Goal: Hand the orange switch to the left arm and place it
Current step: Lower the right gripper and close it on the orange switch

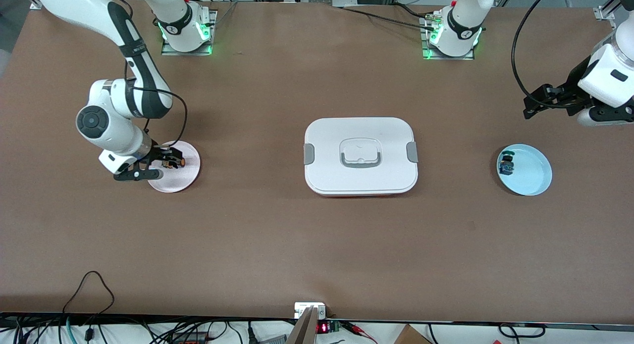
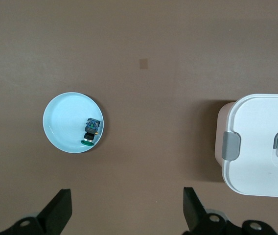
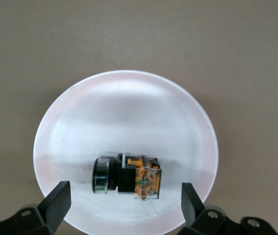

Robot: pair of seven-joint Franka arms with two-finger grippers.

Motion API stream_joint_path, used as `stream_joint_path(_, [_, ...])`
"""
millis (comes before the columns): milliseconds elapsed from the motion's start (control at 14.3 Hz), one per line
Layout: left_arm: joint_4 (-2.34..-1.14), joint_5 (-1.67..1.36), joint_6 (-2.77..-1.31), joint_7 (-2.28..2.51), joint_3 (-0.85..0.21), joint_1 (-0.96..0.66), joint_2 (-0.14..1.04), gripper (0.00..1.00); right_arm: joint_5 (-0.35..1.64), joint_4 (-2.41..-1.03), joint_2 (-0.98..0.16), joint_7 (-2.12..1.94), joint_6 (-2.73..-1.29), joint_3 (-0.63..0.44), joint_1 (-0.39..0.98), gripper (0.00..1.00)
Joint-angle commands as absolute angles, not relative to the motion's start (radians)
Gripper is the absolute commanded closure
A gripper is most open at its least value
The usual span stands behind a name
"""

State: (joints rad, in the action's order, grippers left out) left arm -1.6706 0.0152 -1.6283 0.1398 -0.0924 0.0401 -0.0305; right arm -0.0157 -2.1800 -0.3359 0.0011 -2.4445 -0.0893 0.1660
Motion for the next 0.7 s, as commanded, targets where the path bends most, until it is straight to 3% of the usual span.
stream_joint_path(0, [-1.646, 0.035, -1.614, 0.144, -0.097, 0.043, -0.018, 0.0, -0.011, -2.201, -0.34, -0.005, -2.467, -0.089, 0.169, 0.0])
stream_joint_path(630, [-1.646, 0.035, -1.614, 0.144, -0.097, 0.043, -0.018, 0.0, 0.041, -2.201, -0.396, -0.005, -2.49, -0.089, 0.166, 0.0])
